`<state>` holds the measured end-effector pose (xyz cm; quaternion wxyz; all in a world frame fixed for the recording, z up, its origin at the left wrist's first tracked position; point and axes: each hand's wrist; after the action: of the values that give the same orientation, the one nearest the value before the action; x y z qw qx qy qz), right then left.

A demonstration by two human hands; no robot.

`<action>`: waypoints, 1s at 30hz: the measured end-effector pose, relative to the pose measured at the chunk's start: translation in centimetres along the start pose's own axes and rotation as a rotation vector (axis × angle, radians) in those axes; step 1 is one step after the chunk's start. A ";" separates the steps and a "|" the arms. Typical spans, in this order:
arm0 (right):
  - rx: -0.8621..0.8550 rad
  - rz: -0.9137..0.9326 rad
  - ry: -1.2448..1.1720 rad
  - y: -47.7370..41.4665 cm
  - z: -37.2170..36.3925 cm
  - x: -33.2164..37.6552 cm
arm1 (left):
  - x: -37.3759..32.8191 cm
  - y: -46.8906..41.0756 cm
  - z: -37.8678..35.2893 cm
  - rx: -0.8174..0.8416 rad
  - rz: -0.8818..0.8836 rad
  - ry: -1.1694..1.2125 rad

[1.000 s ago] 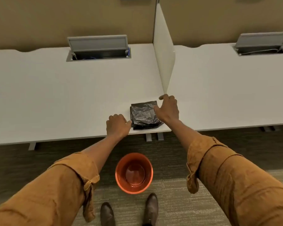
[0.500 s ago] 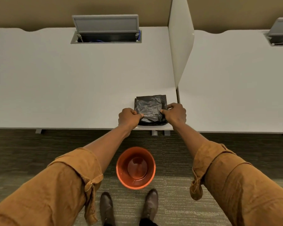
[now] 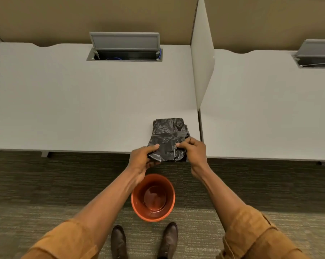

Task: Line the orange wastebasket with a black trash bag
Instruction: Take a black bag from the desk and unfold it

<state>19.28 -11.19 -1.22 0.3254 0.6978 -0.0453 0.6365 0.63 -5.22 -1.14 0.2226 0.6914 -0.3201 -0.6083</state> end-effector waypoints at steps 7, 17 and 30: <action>0.223 -0.040 -0.155 7.3 -0.5 -2.4 | 1.5 5.5 5.0 0.298 0.289 0.319; 0.720 -0.229 0.086 12.3 -2.2 -5.3 | 1.8 7.9 10.9 0.222 0.331 0.204; 0.299 -0.181 -0.232 14.9 -10.8 -4.1 | -2.3 10.2 18.3 0.151 -0.120 -0.411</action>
<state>2.12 -18.85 0.66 0.2668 0.8082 0.0754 0.5195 -19.26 -9.22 4.62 0.0635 0.5854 -0.3615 -0.7229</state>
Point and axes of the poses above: each hand's wrist, its own y-axis away from the middle knuckle, its own z-axis out of the back of the hand, x = y × z
